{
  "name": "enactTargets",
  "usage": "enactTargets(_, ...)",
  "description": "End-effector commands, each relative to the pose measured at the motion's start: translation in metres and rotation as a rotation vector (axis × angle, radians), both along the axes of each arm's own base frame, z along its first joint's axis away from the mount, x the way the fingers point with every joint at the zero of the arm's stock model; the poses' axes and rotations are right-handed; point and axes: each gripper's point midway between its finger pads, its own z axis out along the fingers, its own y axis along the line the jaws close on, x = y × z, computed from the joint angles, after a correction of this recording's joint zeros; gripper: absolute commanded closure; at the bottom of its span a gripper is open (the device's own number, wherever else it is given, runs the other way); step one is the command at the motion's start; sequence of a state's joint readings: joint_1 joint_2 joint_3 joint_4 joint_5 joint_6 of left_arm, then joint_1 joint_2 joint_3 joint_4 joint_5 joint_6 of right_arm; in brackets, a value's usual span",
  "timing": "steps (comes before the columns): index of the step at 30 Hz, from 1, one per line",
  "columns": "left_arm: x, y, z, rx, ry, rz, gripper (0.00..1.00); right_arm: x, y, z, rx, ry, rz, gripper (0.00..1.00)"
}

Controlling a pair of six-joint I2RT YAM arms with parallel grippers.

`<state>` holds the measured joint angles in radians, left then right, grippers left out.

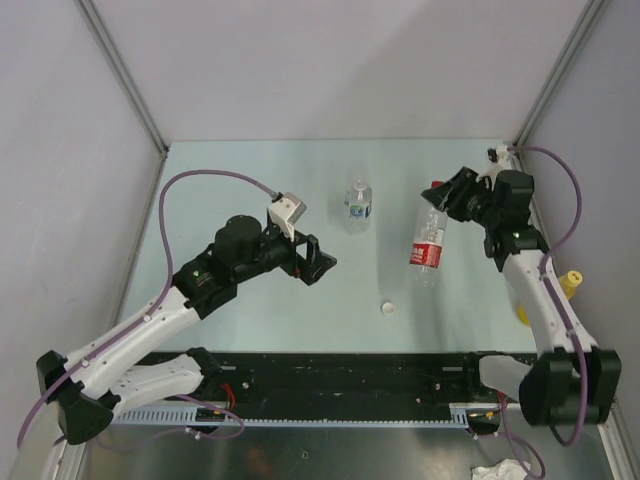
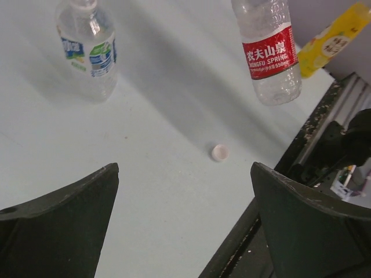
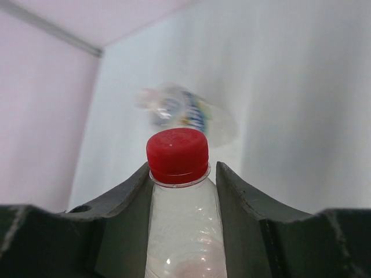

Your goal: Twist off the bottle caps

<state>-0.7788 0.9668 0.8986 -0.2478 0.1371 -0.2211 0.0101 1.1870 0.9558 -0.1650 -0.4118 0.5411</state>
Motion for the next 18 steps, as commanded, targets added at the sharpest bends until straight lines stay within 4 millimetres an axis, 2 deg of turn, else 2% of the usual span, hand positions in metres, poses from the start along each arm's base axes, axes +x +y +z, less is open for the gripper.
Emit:
enactTargets(1, -0.007, -0.016, 0.045, -0.144, -0.008, -0.063, 0.01, -0.027, 0.039, 0.100, 0.065, -0.341, 0.161, 0.85)
enactTargets(6, -0.020, -0.023, 0.063, -0.228, 0.002, -0.120, 0.01, -0.062, 0.062, 0.159, 0.121, -0.545, 0.261, 0.84)
enactTargets(10, -0.033, -0.028, 0.087, -0.322, -0.019, -0.184, 0.00, -0.090, 0.080, 0.200, 0.177, -0.695, 0.332, 0.82)
enactTargets(16, -0.057, -0.033, 0.135, -0.495, -0.112, -0.323, 0.00, -0.115, 0.097, 0.235, 0.254, -0.834, 0.401, 0.77)
enactTargets(18, -0.060, -0.035, 0.145, -0.518, -0.131, -0.352, 0.01, -0.119, 0.100, 0.244, 0.283, -0.862, 0.414, 0.77)
